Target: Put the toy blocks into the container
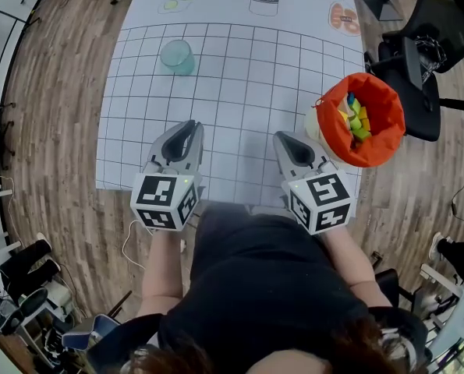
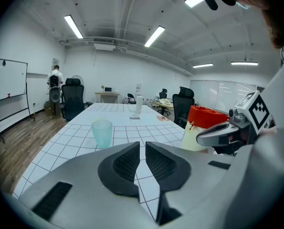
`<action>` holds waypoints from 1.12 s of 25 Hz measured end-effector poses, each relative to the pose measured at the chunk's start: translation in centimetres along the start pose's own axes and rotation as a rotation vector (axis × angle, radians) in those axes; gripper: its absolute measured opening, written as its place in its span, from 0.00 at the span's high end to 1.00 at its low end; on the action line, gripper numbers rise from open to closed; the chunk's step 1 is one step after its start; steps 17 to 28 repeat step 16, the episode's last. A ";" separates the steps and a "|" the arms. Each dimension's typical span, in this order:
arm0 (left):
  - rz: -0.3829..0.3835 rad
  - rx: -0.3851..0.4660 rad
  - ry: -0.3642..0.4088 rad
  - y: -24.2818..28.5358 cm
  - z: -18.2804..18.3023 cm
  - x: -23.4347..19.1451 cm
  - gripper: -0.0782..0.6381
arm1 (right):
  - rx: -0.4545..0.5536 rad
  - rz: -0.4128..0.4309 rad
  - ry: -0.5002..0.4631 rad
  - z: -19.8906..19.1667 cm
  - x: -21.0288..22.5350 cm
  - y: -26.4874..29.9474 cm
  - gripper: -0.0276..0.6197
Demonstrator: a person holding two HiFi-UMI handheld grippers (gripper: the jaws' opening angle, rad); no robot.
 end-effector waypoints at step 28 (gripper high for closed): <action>-0.056 -0.029 0.026 0.8 -0.2 0.9 0.82 | 0.010 -0.015 0.011 -0.1 -0.2 0.0 0.93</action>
Point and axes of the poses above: the fingertips, and each gripper's own axes: y forward along the fingers, x to its right, z out of its top, the point moved 4 cm from there along -y, backward along the fingers, and after that the axes turned 6 degrees about -z, right-handed, at the moved point
